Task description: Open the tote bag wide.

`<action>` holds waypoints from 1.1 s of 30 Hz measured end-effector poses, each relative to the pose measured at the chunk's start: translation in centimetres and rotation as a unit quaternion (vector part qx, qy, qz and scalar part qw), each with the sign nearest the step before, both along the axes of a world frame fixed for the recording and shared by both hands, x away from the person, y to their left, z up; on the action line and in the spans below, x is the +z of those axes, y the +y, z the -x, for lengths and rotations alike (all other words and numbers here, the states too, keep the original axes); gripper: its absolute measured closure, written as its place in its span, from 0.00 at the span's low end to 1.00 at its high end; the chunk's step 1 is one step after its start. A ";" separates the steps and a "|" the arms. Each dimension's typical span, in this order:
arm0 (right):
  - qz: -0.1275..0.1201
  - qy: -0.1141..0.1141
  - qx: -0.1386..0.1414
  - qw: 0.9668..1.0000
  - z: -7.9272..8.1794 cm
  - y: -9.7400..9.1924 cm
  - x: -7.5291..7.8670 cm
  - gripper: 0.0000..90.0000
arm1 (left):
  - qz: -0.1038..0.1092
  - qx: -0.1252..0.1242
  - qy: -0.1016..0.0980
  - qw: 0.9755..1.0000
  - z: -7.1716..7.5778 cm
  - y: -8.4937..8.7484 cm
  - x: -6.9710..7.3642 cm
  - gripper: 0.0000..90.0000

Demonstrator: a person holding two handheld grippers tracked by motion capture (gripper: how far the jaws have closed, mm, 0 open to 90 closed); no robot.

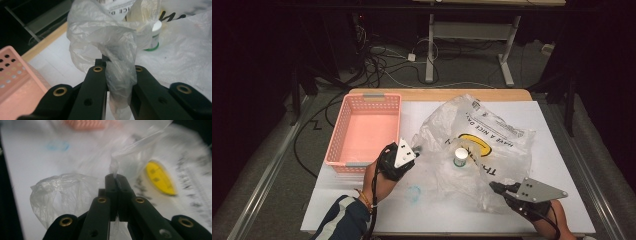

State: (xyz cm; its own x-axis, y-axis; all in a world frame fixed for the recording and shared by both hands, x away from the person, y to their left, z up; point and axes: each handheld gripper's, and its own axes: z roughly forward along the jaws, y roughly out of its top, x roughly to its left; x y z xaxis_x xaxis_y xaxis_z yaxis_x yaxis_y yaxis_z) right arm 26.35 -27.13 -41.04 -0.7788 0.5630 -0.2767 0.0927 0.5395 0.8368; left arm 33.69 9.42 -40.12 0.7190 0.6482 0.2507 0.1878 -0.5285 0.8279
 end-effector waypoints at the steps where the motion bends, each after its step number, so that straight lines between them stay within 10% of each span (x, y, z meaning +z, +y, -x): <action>1: -0.017 -0.028 -0.011 0.999 -0.1 -0.3 1.0 1.00 | 0.000 0.001 -0.004 1.000 0.0 0.1 0.3 0.96; 12: -0.040 -0.114 -0.076 0.990 -3.6 -1.5 4.0 1.00 | 0.023 0.010 -0.032 0.999 -0.9 0.6 2.6 0.96; 33: -0.065 -0.146 -0.145 0.976 -6.7 -3.3 5.7 1.00 | 0.064 0.014 -0.065 0.996 -0.7 1.0 5.4 0.96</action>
